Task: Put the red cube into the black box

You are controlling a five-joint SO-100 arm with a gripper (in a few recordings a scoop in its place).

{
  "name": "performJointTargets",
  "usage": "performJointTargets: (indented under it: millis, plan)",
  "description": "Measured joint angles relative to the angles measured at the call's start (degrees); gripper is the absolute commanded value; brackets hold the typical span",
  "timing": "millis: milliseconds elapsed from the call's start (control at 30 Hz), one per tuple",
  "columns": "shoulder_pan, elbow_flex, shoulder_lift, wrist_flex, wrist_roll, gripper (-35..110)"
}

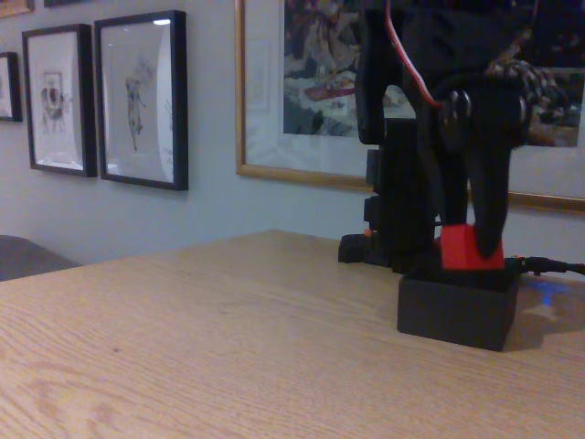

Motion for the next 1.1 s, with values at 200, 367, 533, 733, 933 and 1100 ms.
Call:
performJointTargets:
  millis: [200,367,533,733,933,1100]
  plan:
    - [-0.26,-0.09,-2.20,-0.97,-1.76,-7]
    - [-0.18,0.79,-2.20,-1.67,-1.76,7]
    - [-0.18,0.79,-2.20,-1.05,-1.76,8]
    - [-0.53,0.79,-2.20,-0.09,-1.67,20]
    - [-0.62,0.18,-2.20,-0.09,-1.67,29]
    - [-1.41,-0.09,-2.20,0.70,-1.23,31]
